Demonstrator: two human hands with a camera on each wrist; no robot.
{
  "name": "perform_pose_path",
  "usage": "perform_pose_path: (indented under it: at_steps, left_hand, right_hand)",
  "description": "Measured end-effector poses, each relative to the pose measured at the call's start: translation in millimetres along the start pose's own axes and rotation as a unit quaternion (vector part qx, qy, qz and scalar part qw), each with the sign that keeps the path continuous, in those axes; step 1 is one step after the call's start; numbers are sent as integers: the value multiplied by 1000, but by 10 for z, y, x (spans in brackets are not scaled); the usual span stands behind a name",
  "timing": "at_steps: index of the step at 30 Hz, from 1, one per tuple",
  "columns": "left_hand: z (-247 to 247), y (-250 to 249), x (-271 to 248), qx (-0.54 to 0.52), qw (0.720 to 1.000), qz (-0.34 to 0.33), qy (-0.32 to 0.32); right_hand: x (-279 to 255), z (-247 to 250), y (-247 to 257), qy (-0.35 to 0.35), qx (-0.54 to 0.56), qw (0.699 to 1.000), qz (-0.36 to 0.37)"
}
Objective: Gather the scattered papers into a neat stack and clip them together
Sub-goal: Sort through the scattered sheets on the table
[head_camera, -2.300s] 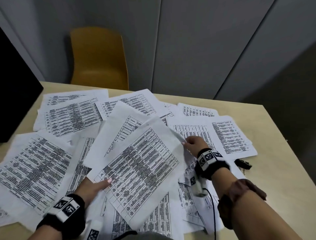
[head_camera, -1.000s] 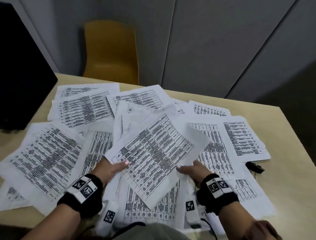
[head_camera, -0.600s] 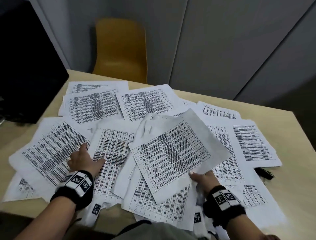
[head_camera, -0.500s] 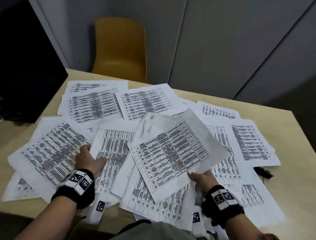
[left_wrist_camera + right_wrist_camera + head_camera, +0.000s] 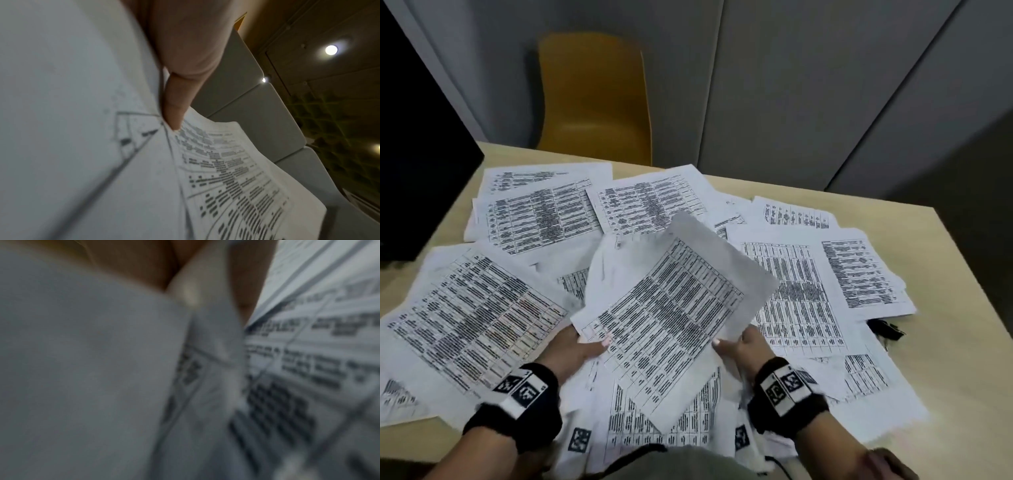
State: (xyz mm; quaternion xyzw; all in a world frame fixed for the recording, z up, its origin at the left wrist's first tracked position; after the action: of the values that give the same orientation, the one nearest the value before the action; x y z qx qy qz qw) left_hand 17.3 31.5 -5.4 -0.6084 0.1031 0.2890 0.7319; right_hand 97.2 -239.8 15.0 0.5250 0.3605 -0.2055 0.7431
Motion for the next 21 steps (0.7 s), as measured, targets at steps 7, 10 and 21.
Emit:
perform_pose_path:
  at_steps: [7, 10, 21]
  left_hand:
    - [-31, 31, -134, -17, 996, -32, -79]
    - [3, 37, -143, -61, 992, -37, -104]
    - [-40, -8, -145, -122, 984, -40, -124]
  right_hand:
    - [286, 868, 339, -252, -171, 948, 92]
    - [441, 1264, 314, -361, -251, 898, 5]
    - [268, 769, -124, -199, -451, 870, 8]
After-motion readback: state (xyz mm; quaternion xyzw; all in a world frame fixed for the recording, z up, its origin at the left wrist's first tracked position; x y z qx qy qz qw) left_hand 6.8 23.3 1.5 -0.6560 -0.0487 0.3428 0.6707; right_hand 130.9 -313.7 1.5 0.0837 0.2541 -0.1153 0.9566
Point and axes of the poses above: each hand's wrist, its own x-axis towards the middle knuckle, its own z-axis out of the back of the hand, y = z × x, the point moved 2 cm from there along x, towards the middle knuckle, and after that the axes turned 10 degrees about -z, right-handed, at the moved point
